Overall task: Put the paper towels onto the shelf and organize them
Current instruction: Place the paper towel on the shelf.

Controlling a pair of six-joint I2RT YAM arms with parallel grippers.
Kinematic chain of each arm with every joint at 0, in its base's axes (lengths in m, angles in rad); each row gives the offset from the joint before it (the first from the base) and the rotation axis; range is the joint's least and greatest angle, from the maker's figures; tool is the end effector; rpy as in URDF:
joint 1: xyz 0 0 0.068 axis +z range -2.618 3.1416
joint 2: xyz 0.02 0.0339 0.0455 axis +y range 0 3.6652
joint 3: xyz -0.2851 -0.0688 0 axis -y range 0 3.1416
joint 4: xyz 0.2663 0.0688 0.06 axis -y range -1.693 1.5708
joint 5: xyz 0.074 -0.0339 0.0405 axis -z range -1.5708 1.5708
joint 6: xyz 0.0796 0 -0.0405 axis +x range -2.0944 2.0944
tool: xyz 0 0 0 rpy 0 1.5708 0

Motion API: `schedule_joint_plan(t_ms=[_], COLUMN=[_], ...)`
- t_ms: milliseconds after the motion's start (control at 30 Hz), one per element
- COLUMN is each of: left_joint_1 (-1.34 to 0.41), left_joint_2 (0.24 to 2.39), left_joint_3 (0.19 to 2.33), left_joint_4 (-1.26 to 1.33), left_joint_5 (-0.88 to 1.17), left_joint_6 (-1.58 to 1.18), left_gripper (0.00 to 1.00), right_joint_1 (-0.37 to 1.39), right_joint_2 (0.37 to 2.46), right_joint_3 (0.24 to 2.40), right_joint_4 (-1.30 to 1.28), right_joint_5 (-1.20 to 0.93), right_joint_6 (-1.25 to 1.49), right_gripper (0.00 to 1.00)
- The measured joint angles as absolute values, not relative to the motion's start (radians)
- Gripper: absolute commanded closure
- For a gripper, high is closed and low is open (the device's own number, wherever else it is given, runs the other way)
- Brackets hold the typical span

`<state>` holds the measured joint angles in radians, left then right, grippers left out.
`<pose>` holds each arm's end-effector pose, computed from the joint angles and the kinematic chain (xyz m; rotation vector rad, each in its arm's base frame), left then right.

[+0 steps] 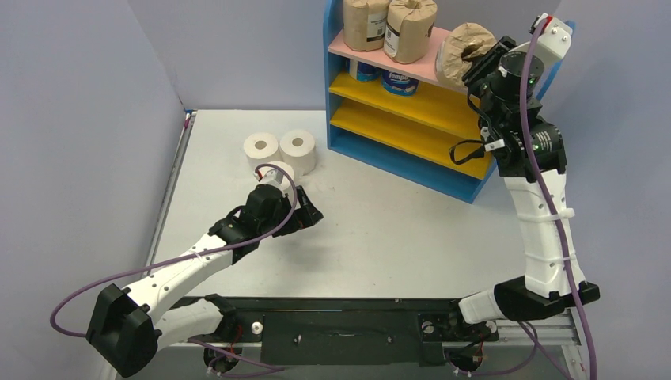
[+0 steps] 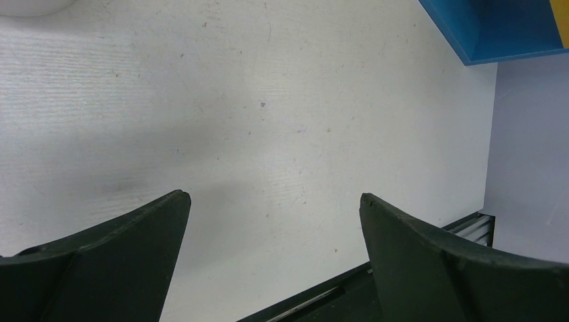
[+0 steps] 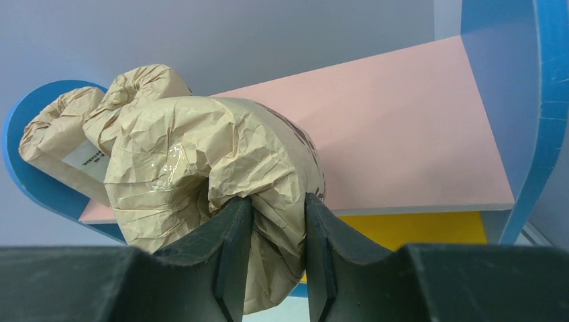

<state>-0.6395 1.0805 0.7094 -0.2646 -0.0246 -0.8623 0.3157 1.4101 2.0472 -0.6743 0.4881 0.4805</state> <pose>0.2252 -0.1651 0.2332 -0.2730 2.3107 -0.7806 0.2939 0.0567 0.5962 0.5026 1.5277 0.2251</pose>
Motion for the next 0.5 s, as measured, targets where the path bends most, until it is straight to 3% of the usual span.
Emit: schedule_joint_plan(t_ms=[500], left_joint_1=[-0.640], left_joint_2=[1.121], left_joint_3=[0.719], left_joint_4=[-0.254], left_joint_5=[-0.024], left_joint_6=[-0.862], left_gripper=[0.02], right_joint_1=[0.220], right_joint_2=[1.482], right_joint_3=[2.087], right_joint_4=[-0.667], right_joint_5=[0.387], right_joint_6=[0.566], right_gripper=[0.73])
